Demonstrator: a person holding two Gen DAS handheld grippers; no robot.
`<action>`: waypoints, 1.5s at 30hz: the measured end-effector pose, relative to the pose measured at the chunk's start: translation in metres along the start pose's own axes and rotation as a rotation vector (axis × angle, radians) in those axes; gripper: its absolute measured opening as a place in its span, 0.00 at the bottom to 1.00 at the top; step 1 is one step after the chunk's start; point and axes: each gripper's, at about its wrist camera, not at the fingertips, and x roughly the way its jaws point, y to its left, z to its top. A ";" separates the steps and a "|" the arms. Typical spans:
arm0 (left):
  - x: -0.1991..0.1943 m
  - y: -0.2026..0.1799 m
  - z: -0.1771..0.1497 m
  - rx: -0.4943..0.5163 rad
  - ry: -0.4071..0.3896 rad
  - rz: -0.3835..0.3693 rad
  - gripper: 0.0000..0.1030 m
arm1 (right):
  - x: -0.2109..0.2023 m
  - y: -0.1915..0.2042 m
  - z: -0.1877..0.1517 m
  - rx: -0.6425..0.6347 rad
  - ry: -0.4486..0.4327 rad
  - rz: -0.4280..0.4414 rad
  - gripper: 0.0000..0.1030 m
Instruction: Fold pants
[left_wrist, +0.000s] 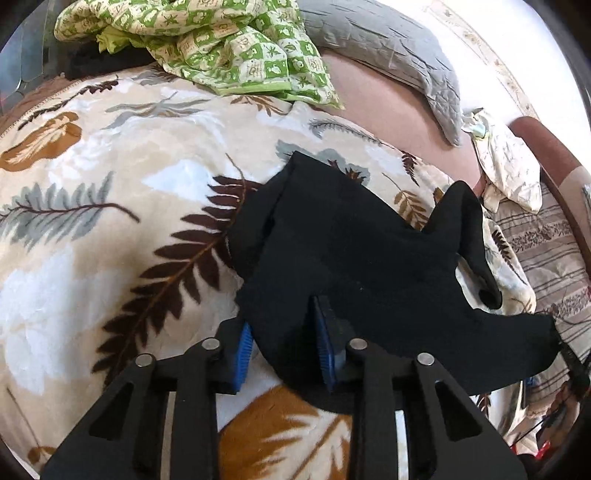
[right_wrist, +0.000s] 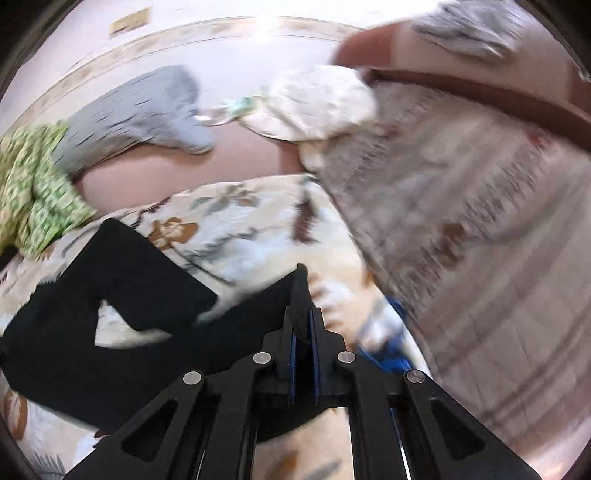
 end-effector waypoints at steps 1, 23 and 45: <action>-0.001 0.000 -0.001 0.012 -0.002 0.012 0.26 | 0.010 0.003 -0.008 -0.021 0.042 -0.022 0.05; 0.019 0.012 0.002 -0.025 -0.004 0.059 0.58 | -0.025 0.211 -0.103 -0.464 0.116 0.625 0.62; -0.033 0.021 -0.044 -0.017 0.072 0.030 0.15 | -0.053 0.259 -0.133 -0.592 0.156 0.780 0.09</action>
